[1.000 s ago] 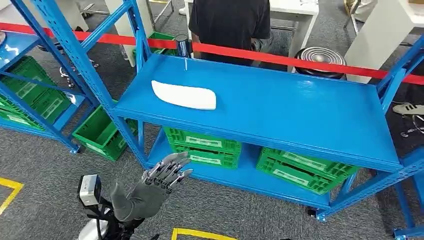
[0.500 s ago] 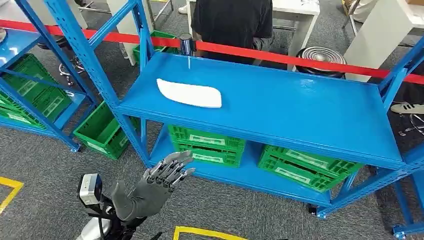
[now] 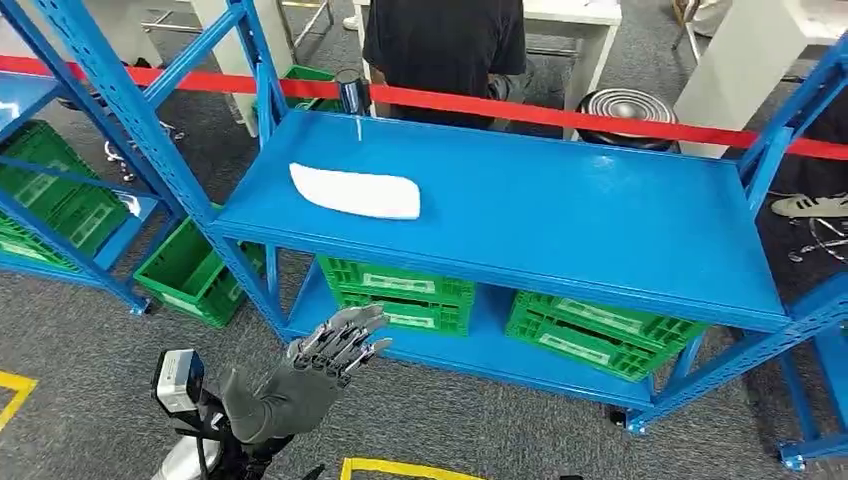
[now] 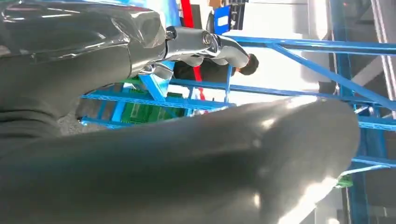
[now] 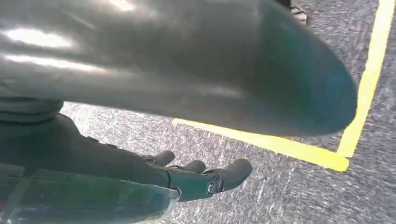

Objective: Take the parts from the cabinet and place them on the table.

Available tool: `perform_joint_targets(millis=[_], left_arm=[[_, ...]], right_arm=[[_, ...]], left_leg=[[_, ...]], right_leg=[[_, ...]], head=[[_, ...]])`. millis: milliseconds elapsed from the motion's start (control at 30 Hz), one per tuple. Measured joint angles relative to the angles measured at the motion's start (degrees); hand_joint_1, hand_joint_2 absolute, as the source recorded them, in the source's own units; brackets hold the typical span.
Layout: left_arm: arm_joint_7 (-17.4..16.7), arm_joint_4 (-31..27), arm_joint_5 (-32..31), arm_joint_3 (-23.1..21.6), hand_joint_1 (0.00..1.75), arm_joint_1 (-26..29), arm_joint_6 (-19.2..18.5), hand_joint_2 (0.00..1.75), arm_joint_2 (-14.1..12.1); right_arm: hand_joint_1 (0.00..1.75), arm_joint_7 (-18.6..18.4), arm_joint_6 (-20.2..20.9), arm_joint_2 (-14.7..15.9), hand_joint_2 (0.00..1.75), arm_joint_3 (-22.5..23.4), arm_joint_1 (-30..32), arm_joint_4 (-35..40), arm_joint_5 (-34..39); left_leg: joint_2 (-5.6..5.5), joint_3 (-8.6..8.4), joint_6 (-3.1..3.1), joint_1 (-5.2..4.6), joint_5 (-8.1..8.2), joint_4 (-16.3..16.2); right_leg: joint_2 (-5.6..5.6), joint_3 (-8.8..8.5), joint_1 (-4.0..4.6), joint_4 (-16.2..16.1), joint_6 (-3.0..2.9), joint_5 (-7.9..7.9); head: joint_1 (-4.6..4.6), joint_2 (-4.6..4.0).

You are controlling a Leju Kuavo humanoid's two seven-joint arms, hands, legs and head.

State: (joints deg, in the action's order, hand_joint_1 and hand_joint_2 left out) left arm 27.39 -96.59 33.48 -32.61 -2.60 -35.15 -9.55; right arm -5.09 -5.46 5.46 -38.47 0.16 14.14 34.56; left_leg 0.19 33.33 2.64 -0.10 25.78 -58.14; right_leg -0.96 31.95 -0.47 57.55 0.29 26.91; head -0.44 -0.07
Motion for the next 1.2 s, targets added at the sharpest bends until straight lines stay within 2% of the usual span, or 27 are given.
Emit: perform_joint_targets(millis=[33,100,133,167,200,267,300,333,367,400,467,500,533,600,633,700,800,833,867,900,967,1000,1033,1067,1133,1167,1200], left_arm=[[0.0,0.0,0.0,0.0,0.0,-0.1,0.0,0.0,0.0],[0.0,0.0,0.0,0.0,0.0,-0.1,0.2,0.0,-0.1],[0.1,-0.2,0.0,0.0,0.0,-0.1,0.4,0.0,-0.1],[0.1,-0.3,0.0,0.0,0.0,-0.1,0.4,0.0,0.1],[0.1,-0.4,-0.1,0.0,0.0,-0.2,0.3,0.0,0.1],[0.1,-0.4,-0.2,0.0,0.0,-0.1,0.6,0.0,0.3],[0.1,-0.4,-0.3,0.0,0.0,0.0,0.6,0.0,0.3],[0.1,-0.4,-0.3,0.0,0.0,0.1,0.8,0.0,0.3],[0.1,-0.4,-0.3,0.0,0.0,0.2,0.9,0.0,0.3],[0.1,-0.4,-0.3,0.0,0.0,0.2,1.1,0.0,0.3],[0.1,-0.4,-0.3,0.0,0.0,0.3,1.2,0.0,0.3],[0.2,-0.4,-0.3,0.0,0.0,0.3,1.2,0.0,0.3],[0.2,-0.4,-0.3,0.0,0.0,0.4,1.3,0.0,0.3],[0.4,-0.5,-0.4,0.0,0.0,0.6,1.4,0.0,0.2],[0.4,-0.5,-0.4,0.0,0.0,0.6,1.4,0.0,0.2],[0.4,-0.7,-0.4,0.0,0.0,0.6,1.4,0.0,0.2],[0.5,-0.7,-0.4,0.0,0.0,0.8,1.4,0.0,0.1],[0.5,-0.7,-0.4,0.0,0.0,0.9,1.4,0.0,0.0],[0.4,-0.7,-0.4,0.0,0.0,1.0,1.4,0.0,0.0],[0.4,-0.7,-0.4,0.0,0.0,1.0,1.4,0.0,-0.1],[0.5,-0.8,-0.4,0.0,0.0,1.0,1.4,0.0,-0.2],[0.5,-1.0,-0.4,0.1,0.0,1.0,1.4,0.0,-0.2],[0.5,-1.0,-0.4,0.1,0.0,1.0,1.4,0.0,-0.3],[0.5,-1.0,-0.4,0.1,0.0,0.9,1.3,0.0,-0.3],[0.5,-1.1,-0.5,0.1,0.0,1.0,1.3,0.0,-0.5],[0.5,-1.3,-0.5,0.2,0.0,1.1,1.3,0.0,-0.5],[0.5,-1.4,-0.5,0.1,0.0,1.2,1.2,0.0,-0.4]], right_arm=[[0.0,0.0,0.0,0.2,0.0,0.0,0.0,0.1,0.0],[0.0,0.0,0.0,0.2,0.0,-0.1,0.1,0.2,0.0],[0.0,0.0,0.0,0.3,0.0,-0.1,0.0,0.2,0.0],[0.0,0.0,0.0,0.5,0.0,-0.2,0.1,0.3,0.0],[0.0,0.0,0.0,0.5,0.0,-0.3,0.0,0.3,0.0],[0.0,0.0,0.0,0.7,0.0,-0.4,0.1,0.3,0.0],[0.0,0.0,0.0,0.8,0.0,-0.5,0.2,0.3,0.0],[0.0,0.0,0.0,0.9,0.0,-0.6,0.3,0.3,0.0],[0.0,0.0,0.0,1.0,0.0,-0.7,0.4,0.3,0.0],[0.0,0.0,0.0,1.1,0.0,-0.8,0.4,0.3,0.0],[0.0,0.0,0.0,1.3,0.0,-0.9,0.3,0.3,-0.1],[0.0,0.0,0.0,1.2,0.0,-0.9,0.3,0.3,-0.1],[0.0,0.0,0.0,1.3,0.0,-0.9,0.3,0.4,-0.1],[0.0,-0.1,0.0,1.3,0.0,-1.0,0.5,0.5,-0.1],[0.0,-0.1,0.0,1.3,0.0,-1.0,0.4,0.5,-0.1],[0.0,-0.1,0.0,1.2,0.0,-1.2,0.5,0.7,-0.1],[0.0,-0.1,0.0,1.3,0.0,-1.3,0.4,0.7,-0.1],[0.0,-0.1,0.0,1.3,0.0,-1.4,0.5,0.7,-0.1],[0.0,-0.1,0.0,1.2,0.0,-1.4,0.5,0.7,-0.1],[0.0,-0.1,0.0,1.2,0.0,-1.4,0.5,0.7,-0.1],[0.0,-0.1,0.0,1.2,0.0,-1.5,0.5,0.8,-0.1],[0.0,-0.1,0.0,0.7,0.0,-1.6,0.5,0.8,-0.1],[0.0,-0.1,0.0,0.5,0.0,-1.7,0.4,0.8,-0.1],[0.0,-0.2,0.0,0.6,0.0,-1.7,0.5,0.9,0.0],[0.0,-0.2,0.0,0.6,0.0,-1.8,0.6,0.9,0.0],[0.0,-0.2,0.0,0.7,0.0,-1.8,0.5,1.0,0.0],[0.0,-0.2,0.0,0.7,0.0,-1.9,0.6,1.0,0.0]], left_leg=[[0.1,0.13,0.12,-0.37,-0.02,0.1],[0.02,0.16,0.41,-0.63,0.05,0.3],[0.03,-0.38,0.69,-0.62,-0.34,1.3],[0.21,-1.38,0.6,-0.01,-1.1,2.7],[0.22,-1.62,0.94,0.02,-1.28,3.1],[0.24,-1.64,0.95,-0.06,-1.18,3.1],[0.18,-1.61,0.96,-0.12,-1.08,3.1],[0.06,-1.68,0.85,-0.12,-0.98,3.0],[-0.01,-1.9,0.64,-0.07,-0.78,3.0],[-0.09,-2.17,0.41,-0.01,-0.56,2.9],[-0.16,-2.5,-0.34,0.14,0.4,2.0],[-0.18,-2.35,-0.88,-0.32,0.89,1.5],[-0.2,-2.18,-1.03,-0.36,1.31,1.0],[-0.18,-2.23,-1.18,-0.18,1.4,1.1],[-0.17,-2.22,-1.36,-0.02,1.73,1.0],[-0.2,-1.36,-2.13,0.21,3.35,-1.7],[-0.2,6.59,-2.83,0.51,9.02,-15.8],[-0.2,8.54,-2.78,0.57,9.03,-18.4],[-0.2,8.86,-2.55,0.58,7.62,-17.8],[-0.22,7.9,-2.18,0.55,5.13,-14.8],[-0.3,3.25,-0.54,0.08,-1.18,-3.9],[-0.41,1.72,0.72,-0.5,-1.97,-0.6],[0.02,1.52,1.15,-0.64,-1.41,-0.2],[0.03,1.62,1.17,-1.08,-1.37,0.0],[-0.18,1.47,1.57,-1.33,-1.26,0.4],[-0.14,0.03,1.5,-0.61,-1.84,2.3],[-0.04,-0.95,1.25,-0.58,-1.93,3.3]], right_leg=[[0.01,0.13,-0.6,0.0,0.2,0.02],[0.12,-0.03,-0.63,-0.4,0.89,0.0],[0.13,-0.34,-0.32,-0.8,1.24,-0.07],[0.39,0.32,-0.38,0.5,1.1,0.54],[0.42,1.72,-0.37,3.3,0.7,1.95],[0.42,6.48,-0.56,12.2,0.43,5.33],[0.44,8.84,-0.62,16.3,0.62,6.5],[0.44,9.91,-0.73,17.7,1.09,6.35],[0.47,9.36,-0.9,15.8,1.83,5.02],[0.56,7.5,-1.09,11.7,2.62,2.93],[1.17,2.17,-1.54,0.6,3.86,-1.58],[1.21,1.97,-1.07,0.7,3.02,-1.06],[0.94,1.69,-1.21,0.3,2.05,-1.21],[0.87,1.77,-0.92,0.4,1.38,-0.91],[0.82,1.56,-1.29,0.3,0.91,-0.86],[0.72,1.03,-1.51,0.2,0.19,-0.6],[0.71,0.67,-1.28,0.3,-0.43,-0.13],[0.64,0.59,-1.15,0.3,-0.5,0.01],[0.49,0.35,-1.02,0.3,-0.44,0.15],[0.33,0.0,-0.88,0.3,-0.42,0.41],[0.09,-1.01,-0.43,0.2,-0.39,0.91],[0.01,-1.0,-0.92,0.0,-0.52,1.03],[-0.03,-1.0,-0.09,0.0,-0.08,1.2],[0.02,-0.83,-0.83,-0.1,0.17,1.25],[0.16,-1.19,-0.78,-0.6,0.68,1.32],[0.24,-1.18,-0.22,-0.5,0.89,1.65],[0.52,-0.94,-0.3,0.9,0.8,2.13]], head=[[-0.18,0.0],[-0.13,0.0],[-0.09,0.0],[-0.07,0.0],[0.06,0.0],[0.11,0.0],[0.13,0.0],[0.13,0.0],[0.15,0.0],[0.15,0.0],[0.17,0.0],[0.24,0.0],[0.19,0.0],[0.11,0.0],[0.11,0.0],[-0.09,0.0],[-0.05,0.0],[-0.04,0.0],[-0.05,0.0],[-0.04,0.0],[-0.07,0.0],[0.02,0.0],[0.39,0.0],[0.0,0.0],[0.0,0.0],[-0.02,0.02],[0.22,0.0]])
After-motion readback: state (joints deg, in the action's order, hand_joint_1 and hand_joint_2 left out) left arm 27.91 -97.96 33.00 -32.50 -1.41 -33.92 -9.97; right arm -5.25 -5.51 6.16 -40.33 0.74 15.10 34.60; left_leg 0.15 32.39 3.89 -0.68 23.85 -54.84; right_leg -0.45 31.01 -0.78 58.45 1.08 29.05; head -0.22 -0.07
